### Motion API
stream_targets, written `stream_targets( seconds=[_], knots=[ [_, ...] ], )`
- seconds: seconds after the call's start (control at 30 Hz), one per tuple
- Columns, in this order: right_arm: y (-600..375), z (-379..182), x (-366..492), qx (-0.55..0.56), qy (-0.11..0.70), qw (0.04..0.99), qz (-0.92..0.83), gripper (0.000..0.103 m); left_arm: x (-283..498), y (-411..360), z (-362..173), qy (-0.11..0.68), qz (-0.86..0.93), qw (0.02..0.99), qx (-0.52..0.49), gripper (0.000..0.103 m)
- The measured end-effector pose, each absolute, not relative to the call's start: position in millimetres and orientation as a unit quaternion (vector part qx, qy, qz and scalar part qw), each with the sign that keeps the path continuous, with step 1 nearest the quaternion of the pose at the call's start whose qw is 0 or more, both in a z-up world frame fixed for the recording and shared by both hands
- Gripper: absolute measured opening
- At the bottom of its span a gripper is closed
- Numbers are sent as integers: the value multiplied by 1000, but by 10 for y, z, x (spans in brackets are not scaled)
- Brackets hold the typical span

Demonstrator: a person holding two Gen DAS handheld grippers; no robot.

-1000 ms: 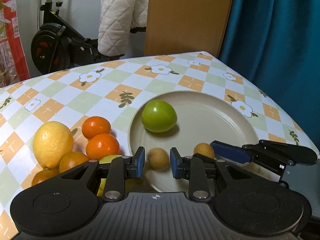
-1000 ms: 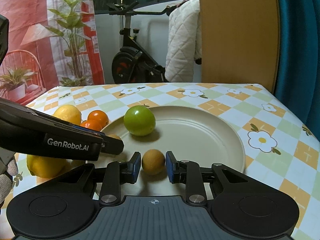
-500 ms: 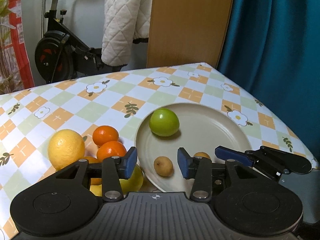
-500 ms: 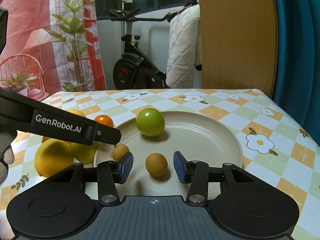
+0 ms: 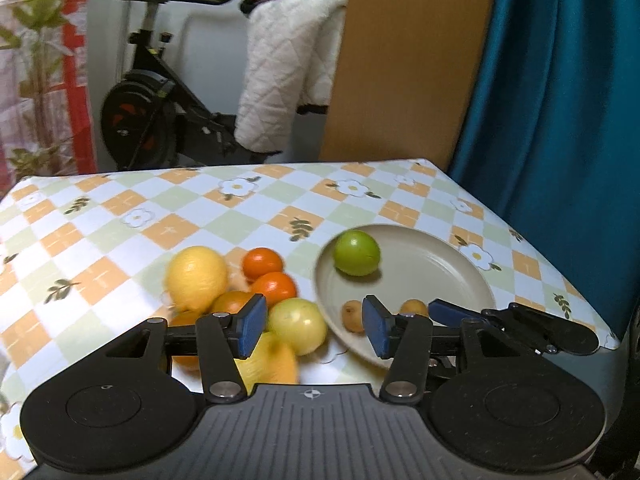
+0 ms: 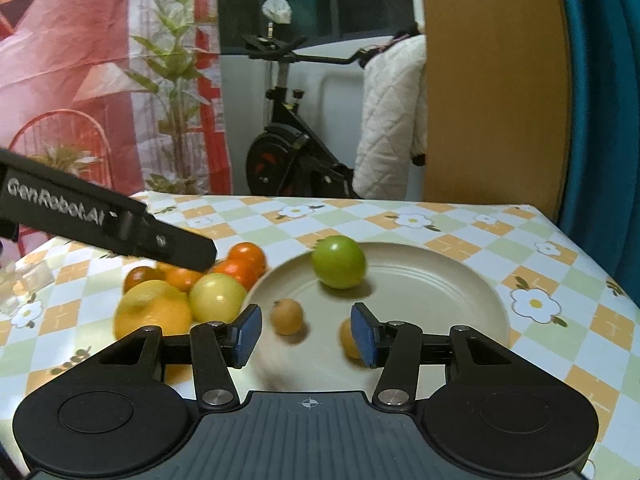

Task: Organize fruits
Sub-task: 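Lower the brown fruits onto the plate and open both tools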

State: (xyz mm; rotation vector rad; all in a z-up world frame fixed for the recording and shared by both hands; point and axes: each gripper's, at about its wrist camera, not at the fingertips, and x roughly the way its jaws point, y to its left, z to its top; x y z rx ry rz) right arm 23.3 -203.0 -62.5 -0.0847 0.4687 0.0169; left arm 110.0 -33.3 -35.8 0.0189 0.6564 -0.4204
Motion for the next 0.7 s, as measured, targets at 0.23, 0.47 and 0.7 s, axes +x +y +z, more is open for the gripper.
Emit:
stream_targets(
  seconds=[0.23, 0.47, 0.7],
  knots=[
    [-1857, -600, 149, -54, 231, 971, 26, 46, 953, 77, -339, 320, -163, 933, -21, 55],
    [-1747, -609, 126, -61, 239, 968, 35, 46, 909, 354, -414, 330, -141, 932, -52, 55],
    [-1532, -665, 146, -74, 261, 960, 64, 49, 933, 321, -468, 337, -161, 926, -58, 55]
  ],
)
